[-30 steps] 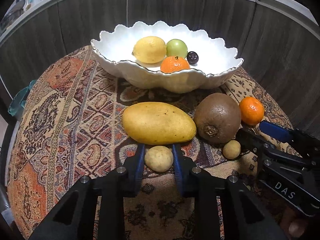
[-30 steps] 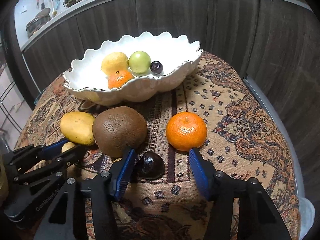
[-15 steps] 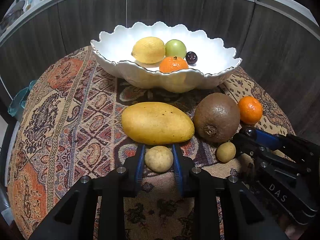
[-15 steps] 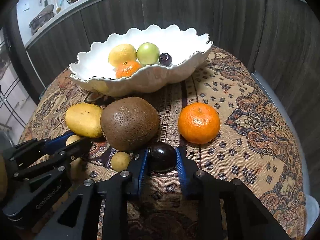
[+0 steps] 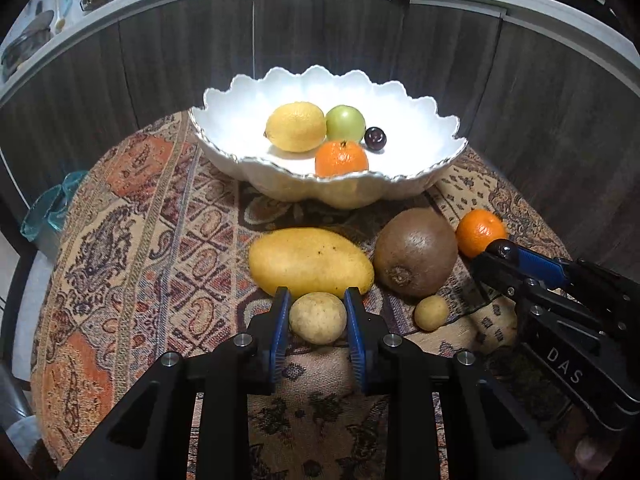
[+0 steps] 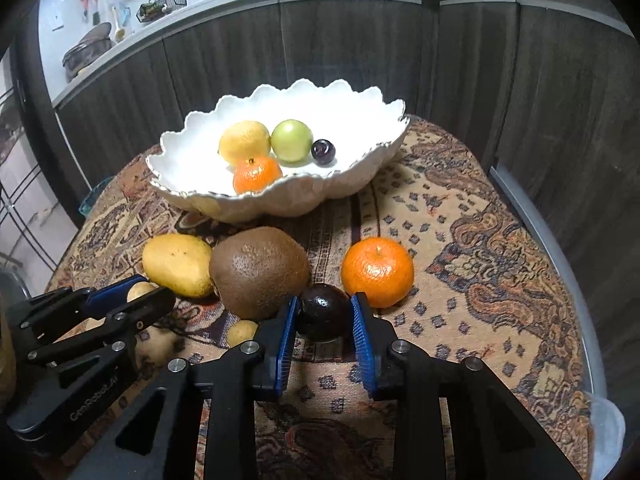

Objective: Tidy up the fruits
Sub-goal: 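Lift the potato with the left tool while the right tool carries the plum over the bowl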

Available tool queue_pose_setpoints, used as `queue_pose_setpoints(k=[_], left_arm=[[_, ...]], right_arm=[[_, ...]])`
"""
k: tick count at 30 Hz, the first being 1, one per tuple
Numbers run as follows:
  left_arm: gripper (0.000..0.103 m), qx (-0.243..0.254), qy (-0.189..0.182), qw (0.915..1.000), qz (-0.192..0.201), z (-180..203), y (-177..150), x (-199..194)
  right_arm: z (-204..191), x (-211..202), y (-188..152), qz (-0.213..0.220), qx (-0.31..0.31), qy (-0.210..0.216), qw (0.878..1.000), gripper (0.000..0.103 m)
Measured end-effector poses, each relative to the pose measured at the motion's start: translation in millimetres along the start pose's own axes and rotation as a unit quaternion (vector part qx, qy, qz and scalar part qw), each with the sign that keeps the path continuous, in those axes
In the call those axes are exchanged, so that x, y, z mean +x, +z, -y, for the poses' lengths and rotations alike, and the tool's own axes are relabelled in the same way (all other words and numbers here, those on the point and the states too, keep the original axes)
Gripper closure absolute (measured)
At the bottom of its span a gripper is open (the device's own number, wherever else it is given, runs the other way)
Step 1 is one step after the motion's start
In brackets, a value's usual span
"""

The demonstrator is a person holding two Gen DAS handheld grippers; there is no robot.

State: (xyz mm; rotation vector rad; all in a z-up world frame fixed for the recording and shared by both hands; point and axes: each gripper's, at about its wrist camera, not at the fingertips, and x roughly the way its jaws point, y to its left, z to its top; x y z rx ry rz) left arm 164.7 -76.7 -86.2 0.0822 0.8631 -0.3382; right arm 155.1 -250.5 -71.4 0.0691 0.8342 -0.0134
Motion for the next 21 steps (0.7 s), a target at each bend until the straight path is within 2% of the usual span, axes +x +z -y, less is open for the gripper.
queue_pose_setpoints(k=[21], left_arm=[[0.076, 0.003, 0.012, 0.9985, 0.053, -3, 42, -23]], right_arm=[[0, -21, 31, 0.05, -0.003, -0.008, 0.999, 0.074]])
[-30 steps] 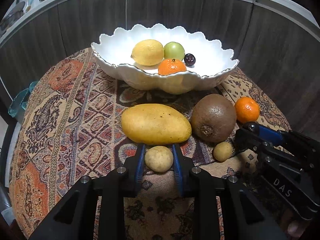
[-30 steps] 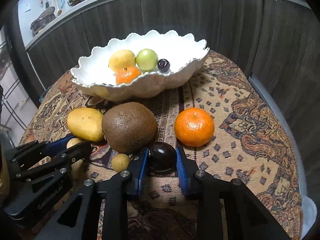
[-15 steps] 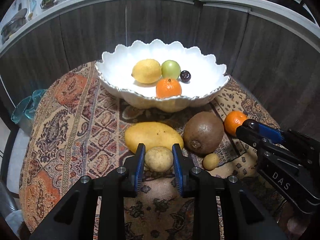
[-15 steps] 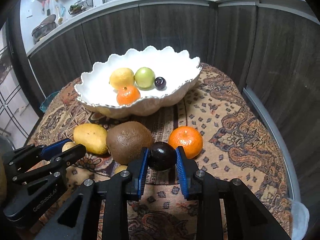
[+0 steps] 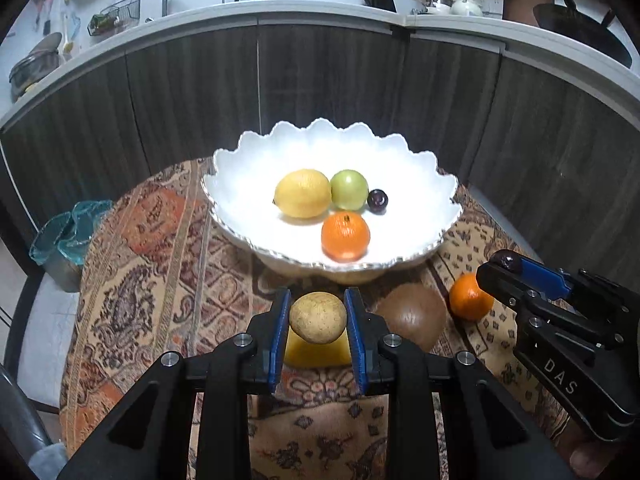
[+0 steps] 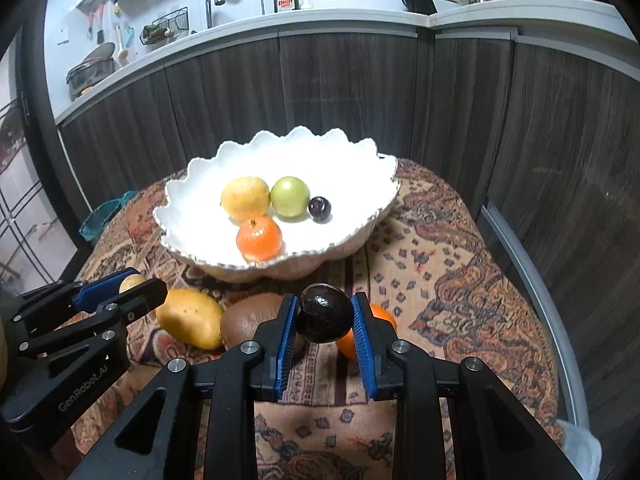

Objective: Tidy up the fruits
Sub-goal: 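Lift the potato with the left tool while the right tool carries the plum over the bowl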

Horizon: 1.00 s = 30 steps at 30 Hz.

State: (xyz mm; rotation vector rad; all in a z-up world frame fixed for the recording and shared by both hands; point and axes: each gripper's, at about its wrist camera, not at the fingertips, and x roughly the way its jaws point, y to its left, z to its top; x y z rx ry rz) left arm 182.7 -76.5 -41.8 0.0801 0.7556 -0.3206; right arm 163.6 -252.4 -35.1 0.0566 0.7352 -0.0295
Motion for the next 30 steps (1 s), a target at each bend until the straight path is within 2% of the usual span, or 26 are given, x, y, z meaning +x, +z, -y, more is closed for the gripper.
queue_pose_setpoints(k=[13, 21, 30], left_arm=[[0.076, 0.0, 0.011, 0.9994, 0.032, -10, 36, 0], [0.076, -0.004, 0.012, 0.9993, 0.034, -17, 54, 11], [0.076, -0.006, 0.014, 0.9995, 0.029, -24, 64, 31]], right_arm=[[-7, -3, 33, 0.036, -0.007, -0.008, 0.999, 0.074], [-7, 2, 57, 0.056, -0.008, -0.016, 0.998, 0.074], [-9, 23, 70, 0.057, -0.005, -0.013, 0.998, 0.074]])
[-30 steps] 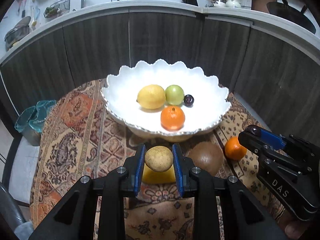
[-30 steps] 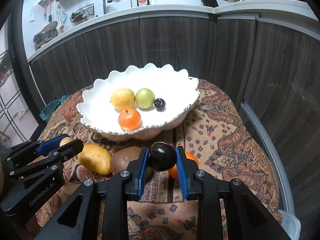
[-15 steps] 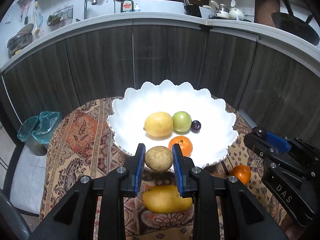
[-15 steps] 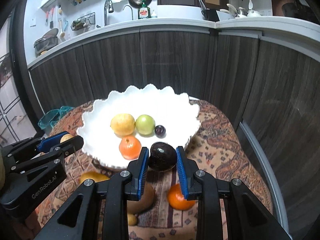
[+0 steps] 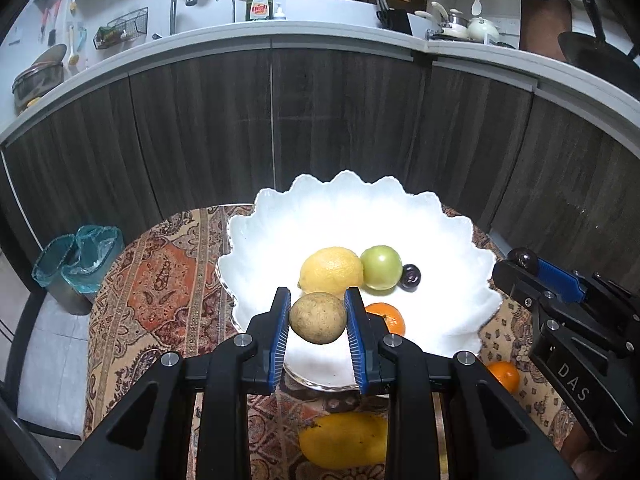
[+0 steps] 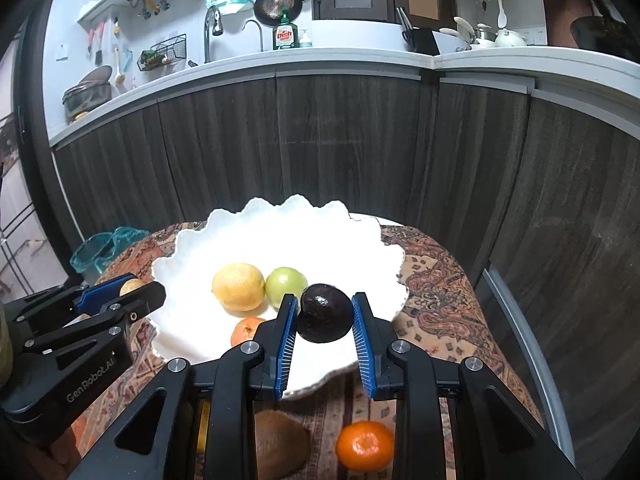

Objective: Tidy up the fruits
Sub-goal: 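Lift the potato with the left tool while the right tool carries the plum over the bowl, then open the left tool over the bowl while the right tool releases the plum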

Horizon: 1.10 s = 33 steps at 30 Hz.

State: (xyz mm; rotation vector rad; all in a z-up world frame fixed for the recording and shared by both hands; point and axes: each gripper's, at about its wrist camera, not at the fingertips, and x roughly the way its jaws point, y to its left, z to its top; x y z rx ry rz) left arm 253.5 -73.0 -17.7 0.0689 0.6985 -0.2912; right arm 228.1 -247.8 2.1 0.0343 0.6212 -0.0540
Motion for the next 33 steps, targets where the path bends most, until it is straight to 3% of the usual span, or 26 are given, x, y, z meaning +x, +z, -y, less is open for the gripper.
queue_pose_setpoints(k=[17, 23, 28, 33], left_arm=[[0.075, 0.006, -0.006, 0.9996, -0.028, -1, -5, 30], [0.05, 0.004, 0.007, 0.9997, -0.022, -3, -5, 26], [0.037, 0.003, 0.011, 0.9997, -0.02, -5, -5, 20], [0.018, -0.002, 0.025, 0.9996, -0.012, -5, -5, 11]], right_arm=[[0, 31, -8, -0.026, -0.001, 0.01, 1.0, 0.074], [0, 28, -7, -0.022, -0.001, 0.005, 1.0, 0.073], [2, 18, -5, -0.002, 0.002, -0.015, 1.0, 0.035], [4, 11, -2, 0.008, 0.005, -0.021, 1.0, 0.029]])
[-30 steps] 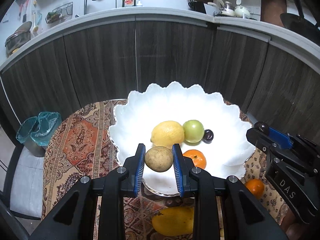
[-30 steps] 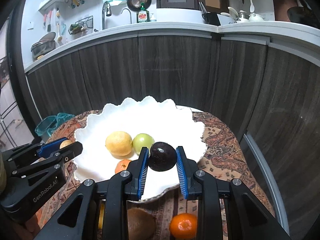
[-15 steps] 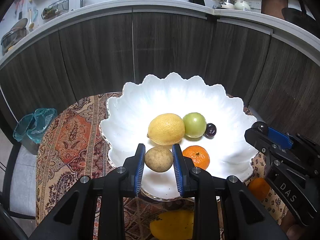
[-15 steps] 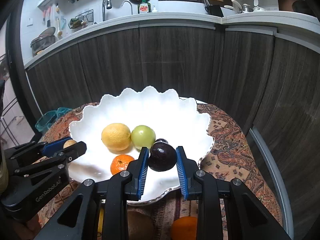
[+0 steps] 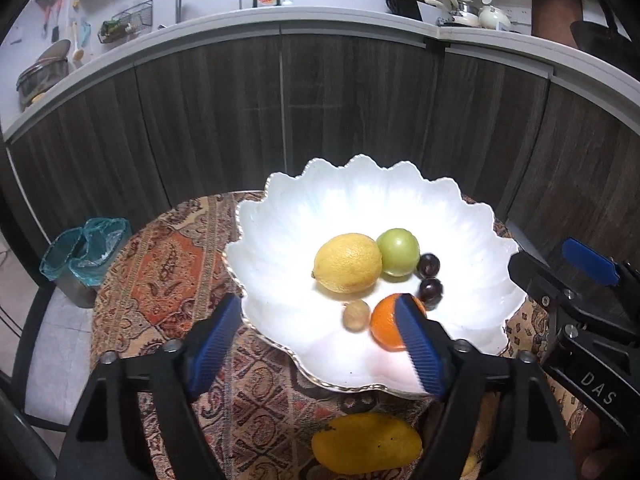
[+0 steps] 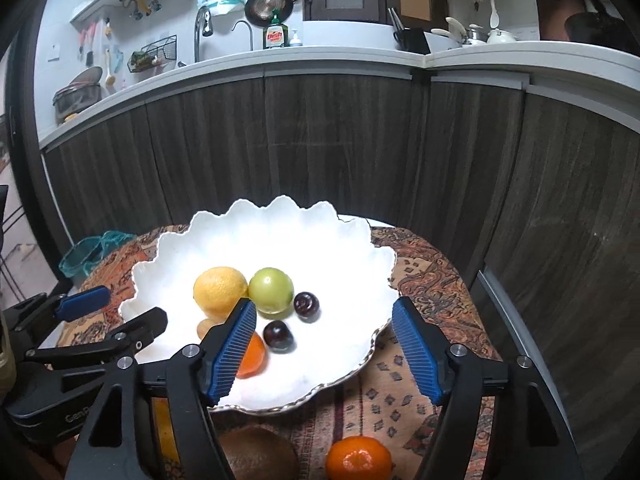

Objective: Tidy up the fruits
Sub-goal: 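Open the left tool over the bowl while the right tool releases the plum, then withdraw both open tools from the bowl toward the loose fruit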

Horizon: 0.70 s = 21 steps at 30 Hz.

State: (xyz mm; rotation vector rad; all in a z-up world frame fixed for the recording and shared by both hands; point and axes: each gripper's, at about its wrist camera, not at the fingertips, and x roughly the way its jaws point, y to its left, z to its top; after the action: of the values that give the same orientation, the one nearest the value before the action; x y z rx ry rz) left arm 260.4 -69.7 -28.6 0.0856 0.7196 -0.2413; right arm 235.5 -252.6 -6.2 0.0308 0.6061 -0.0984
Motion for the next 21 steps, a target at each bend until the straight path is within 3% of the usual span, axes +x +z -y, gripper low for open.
queue_pose_setpoints(k=[9, 21], left_arm=[[0.01, -0.007, 0.017, 0.9997, 0.017, -2, 2, -22], [0.003, -0.005, 0.035, 0.9987, 0.037, 1, -5, -54]], right_arm=[[3, -16, 4, 0.008, 0.007, -0.014, 1.0, 0.016], [7, -44, 1, 0.014, 0.008, -0.033, 0.999, 0.013]])
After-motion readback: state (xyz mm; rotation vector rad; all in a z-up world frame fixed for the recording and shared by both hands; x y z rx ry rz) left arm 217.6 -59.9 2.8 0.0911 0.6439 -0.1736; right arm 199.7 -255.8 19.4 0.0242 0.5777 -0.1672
